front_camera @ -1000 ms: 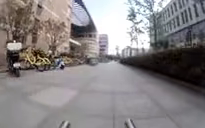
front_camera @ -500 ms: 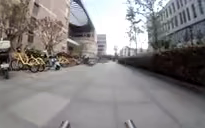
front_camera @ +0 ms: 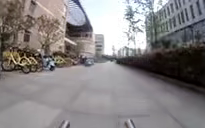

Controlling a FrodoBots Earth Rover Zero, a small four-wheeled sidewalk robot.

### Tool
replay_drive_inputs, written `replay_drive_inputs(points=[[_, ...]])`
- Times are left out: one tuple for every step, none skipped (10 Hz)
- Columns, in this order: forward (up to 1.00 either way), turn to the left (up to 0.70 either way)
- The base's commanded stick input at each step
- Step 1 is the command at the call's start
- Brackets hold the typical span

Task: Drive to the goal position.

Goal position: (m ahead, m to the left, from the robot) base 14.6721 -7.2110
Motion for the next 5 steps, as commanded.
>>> replay_drive_inputs(points=[[0.7,-0.14],[0.7,-0.14],[0.7,-0.14],[0.7,-0.14],[0.7,-0.14]])
